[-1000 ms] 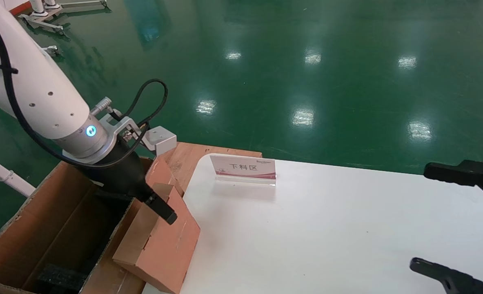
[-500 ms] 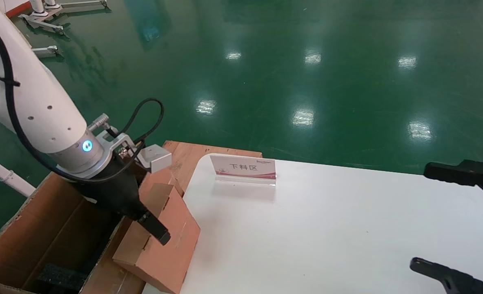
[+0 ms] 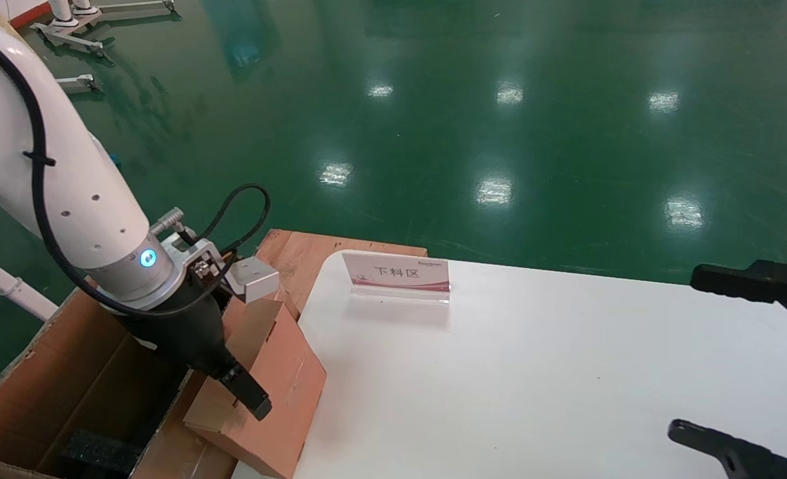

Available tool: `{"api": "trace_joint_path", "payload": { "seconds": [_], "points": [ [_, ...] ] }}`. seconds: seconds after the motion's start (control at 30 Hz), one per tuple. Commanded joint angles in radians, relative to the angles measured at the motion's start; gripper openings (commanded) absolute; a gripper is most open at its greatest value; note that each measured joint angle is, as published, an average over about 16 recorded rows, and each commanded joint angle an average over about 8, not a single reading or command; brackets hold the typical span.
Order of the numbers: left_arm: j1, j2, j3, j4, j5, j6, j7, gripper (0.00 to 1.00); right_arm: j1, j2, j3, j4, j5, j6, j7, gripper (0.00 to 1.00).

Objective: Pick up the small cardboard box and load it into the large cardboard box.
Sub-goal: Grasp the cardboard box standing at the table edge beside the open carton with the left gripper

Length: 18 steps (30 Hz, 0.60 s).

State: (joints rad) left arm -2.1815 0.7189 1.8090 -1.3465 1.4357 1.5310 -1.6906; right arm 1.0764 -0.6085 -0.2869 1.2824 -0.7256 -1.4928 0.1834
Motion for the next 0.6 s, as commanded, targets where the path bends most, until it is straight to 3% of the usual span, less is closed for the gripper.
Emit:
{"api": "trace_joint_path", "payload": {
  "seconds": [0.03, 0.3, 0.33, 0.57, 0.6],
  "points": [
    [0.002, 0.003, 0.006, 0.000, -0.002, -0.002, 0.001, 1.00, 0.000, 0.000, 0.000, 0.000, 0.000, 0.000, 0.000, 1.00],
    [0.001, 0.006, 0.018, 0.000, -0.006, -0.005, 0.001, 1.00, 0.000, 0.000, 0.000, 0.000, 0.000, 0.000, 0.000, 1.00],
    [0.001, 0.006, 0.018, 0.000, -0.006, -0.005, 0.001, 0.98, 0.000, 0.000, 0.000, 0.000, 0.000, 0.000, 0.000, 0.96],
    [0.001, 0.006, 0.014, 0.001, -0.004, -0.004, 0.001, 0.11, 0.000, 0.000, 0.000, 0.000, 0.000, 0.000, 0.000, 0.09],
    [0.001, 0.005, 0.014, 0.001, -0.004, -0.004, 0.001, 0.00, 0.000, 0.000, 0.000, 0.000, 0.000, 0.000, 0.000, 0.00]
  ]
}}
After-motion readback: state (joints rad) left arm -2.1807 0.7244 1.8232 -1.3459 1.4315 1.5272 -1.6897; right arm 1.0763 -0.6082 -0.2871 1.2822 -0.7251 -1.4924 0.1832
